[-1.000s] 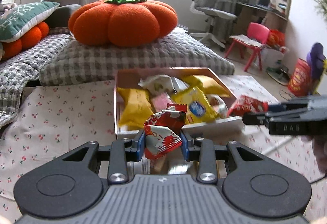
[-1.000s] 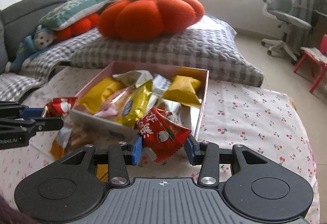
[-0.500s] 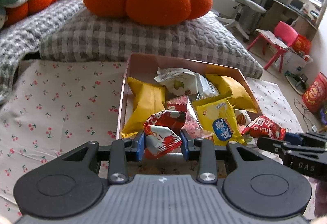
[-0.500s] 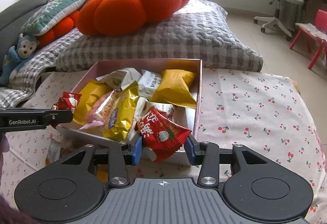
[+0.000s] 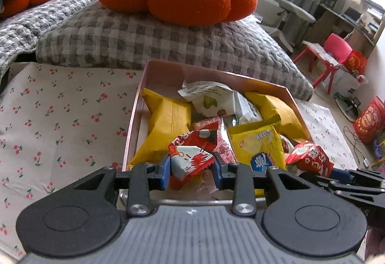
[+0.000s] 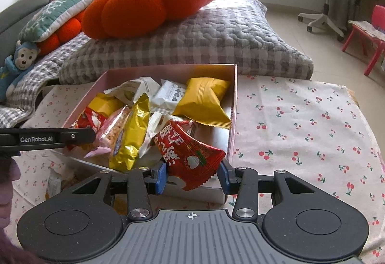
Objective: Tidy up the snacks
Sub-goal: 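Lift both held red packets and carry them over the white box, then lower the packets into the box and open both grippers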
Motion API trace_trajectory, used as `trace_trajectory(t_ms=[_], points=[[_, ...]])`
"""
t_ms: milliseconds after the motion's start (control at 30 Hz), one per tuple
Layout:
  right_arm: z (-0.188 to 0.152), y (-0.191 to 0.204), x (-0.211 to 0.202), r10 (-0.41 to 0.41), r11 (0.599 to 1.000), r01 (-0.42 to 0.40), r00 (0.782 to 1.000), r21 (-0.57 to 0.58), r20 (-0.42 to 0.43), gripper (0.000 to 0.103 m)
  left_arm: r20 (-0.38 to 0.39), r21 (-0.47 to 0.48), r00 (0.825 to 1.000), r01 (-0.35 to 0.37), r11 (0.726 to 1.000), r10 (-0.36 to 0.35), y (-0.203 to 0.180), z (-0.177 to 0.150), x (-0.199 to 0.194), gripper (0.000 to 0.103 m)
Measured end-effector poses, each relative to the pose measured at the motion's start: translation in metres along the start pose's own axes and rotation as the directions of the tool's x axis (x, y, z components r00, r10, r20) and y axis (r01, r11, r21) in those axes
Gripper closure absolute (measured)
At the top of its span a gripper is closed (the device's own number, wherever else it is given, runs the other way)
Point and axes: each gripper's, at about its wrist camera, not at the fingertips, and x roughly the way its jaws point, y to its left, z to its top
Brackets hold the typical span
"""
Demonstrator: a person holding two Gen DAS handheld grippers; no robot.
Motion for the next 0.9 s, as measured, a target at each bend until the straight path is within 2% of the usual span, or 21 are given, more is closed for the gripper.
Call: trace_trajectory(t_ms=[300, 567, 633, 733, 900], points=[[0.0, 0.001, 0.009, -0.006, 1.0, 0.006, 1.0, 0.003, 0.006, 0.061, 0.056, -0.004, 0.998, 0.037, 0.999, -0.037, 0.008, 0.0, 0.004, 0.071], [0.002, -0.004, 0.002, 0.027, 0.999, -0.027, 0.999, 0.034, 0.025, 0.055, 0.049, -0.003, 0.996, 0.072, 0.997, -0.071, 0.016, 0.0, -0.008, 0.067], [0.004, -0.005, -0.003, 0.035, 0.998, -0.037, 0.998, 0.043, 0.044, 0.045, 0.046, -0.008, 0.996, 0.077, 0.997, -0.077, 0.017, -0.001, -0.011, 0.062], [0.007, -0.005, -0.01, 0.037, 0.998, -0.04, 0.997, 0.049, 0.066, 0.037, 0.049, 0.001, 0.996, 0.071, 0.997, -0.071, 0.016, -0.002, -0.017, 0.052], [0.01, -0.006, -0.018, 0.029, 0.997, -0.034, 0.997, 0.064, 0.076, 0.032, 0.051, 0.03, 0.995, 0.079, 0.996, -0.08, 0.009, -0.006, -0.028, 0.033]])
